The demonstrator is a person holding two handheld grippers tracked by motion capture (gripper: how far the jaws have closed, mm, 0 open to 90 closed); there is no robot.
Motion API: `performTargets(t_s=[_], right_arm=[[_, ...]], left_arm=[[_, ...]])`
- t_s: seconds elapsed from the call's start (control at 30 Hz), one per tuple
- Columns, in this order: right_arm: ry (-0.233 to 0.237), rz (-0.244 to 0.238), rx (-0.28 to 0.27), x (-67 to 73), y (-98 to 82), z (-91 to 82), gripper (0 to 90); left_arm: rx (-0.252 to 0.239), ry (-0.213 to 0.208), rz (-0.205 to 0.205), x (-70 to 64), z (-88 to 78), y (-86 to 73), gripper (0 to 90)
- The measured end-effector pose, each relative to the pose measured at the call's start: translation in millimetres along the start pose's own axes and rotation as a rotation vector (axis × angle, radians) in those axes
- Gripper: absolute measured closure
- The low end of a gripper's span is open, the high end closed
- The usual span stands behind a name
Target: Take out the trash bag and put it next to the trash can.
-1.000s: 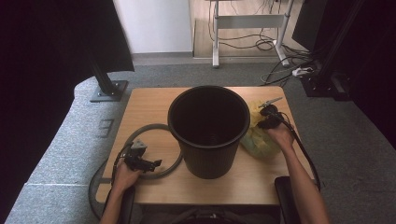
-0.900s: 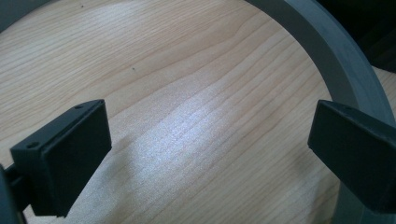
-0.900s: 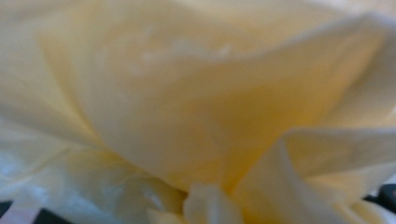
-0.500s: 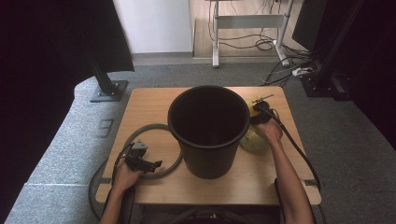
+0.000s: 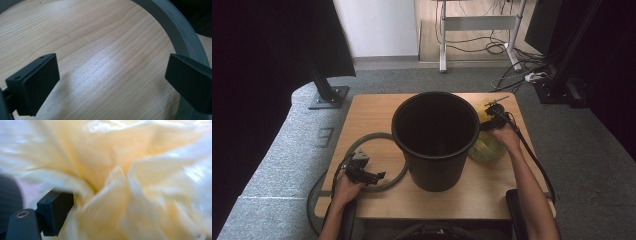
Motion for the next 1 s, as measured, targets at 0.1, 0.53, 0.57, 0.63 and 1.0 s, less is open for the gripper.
performTargets(t_s=[0.1, 0.53, 0.57, 0.63, 1.0], right_arm=[[0.024, -0.004, -0.019, 3.5, 3.1, -16.7, 13.8], [0.044, -0.004, -0.041, 6.9, -16.3, -75.8, 48.2], [0.045, -0.013, -0.036, 8.0, -19.6, -74.5, 52.5], [0.025, -0.027, -0.033, 8.3, -22.6, -67.2, 58.8], [-0.056, -0.021, -0.101, -5.8, 8.3, -1.9, 68.3]], left_arm=[[0.001, -0.001, 0.002, -0.3, 0.0, 0.0, 0.0], [0.013, -0.005, 0.016, -2.5, 1.9, -0.9, 0.0], [0.015, -0.007, 0.017, -2.7, 2.1, -1.0, 0.0], [0.018, -0.009, 0.021, -3.1, 2.3, -1.0, 0.0], [0.016, -0.005, 0.021, -2.5, 1.9, -1.2, 0.0]])
Point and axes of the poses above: each handheld gripper's, and its own axes: z roughly forward along the jaws, y roughly out of its top, x roughly to its left, the point moved 9 cm from there along z, roughly forward along the jaws, and after that the axes turned 10 degrees about -x, right-handed, at the moved point
